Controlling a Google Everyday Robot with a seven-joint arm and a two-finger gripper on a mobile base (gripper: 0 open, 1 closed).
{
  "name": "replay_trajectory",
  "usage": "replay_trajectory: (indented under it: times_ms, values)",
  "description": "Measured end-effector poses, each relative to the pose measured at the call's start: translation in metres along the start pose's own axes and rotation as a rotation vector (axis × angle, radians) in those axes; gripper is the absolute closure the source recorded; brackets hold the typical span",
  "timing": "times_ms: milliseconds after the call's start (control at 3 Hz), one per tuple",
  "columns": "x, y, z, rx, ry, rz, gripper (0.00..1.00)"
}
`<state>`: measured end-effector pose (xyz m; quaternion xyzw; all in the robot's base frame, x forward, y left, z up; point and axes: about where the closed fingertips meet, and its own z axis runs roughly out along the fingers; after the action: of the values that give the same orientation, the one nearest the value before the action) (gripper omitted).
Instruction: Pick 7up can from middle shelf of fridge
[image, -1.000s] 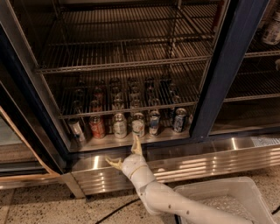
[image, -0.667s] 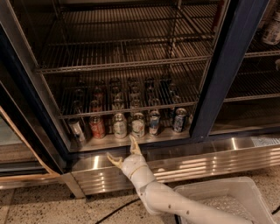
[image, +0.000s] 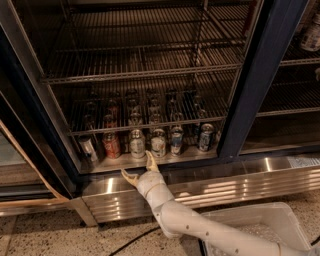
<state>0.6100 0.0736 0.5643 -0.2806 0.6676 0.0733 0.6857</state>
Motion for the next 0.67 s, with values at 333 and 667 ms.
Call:
replay_trajectory:
  times_ms: [333, 667]
  values:
    - [0.0034, 0.0012, 0.0158, 0.003, 0.004, -0.01, 0.35]
    - [0.0047, 0.002, 0.0233, 0.011, 0.006, -0.018, 0.38]
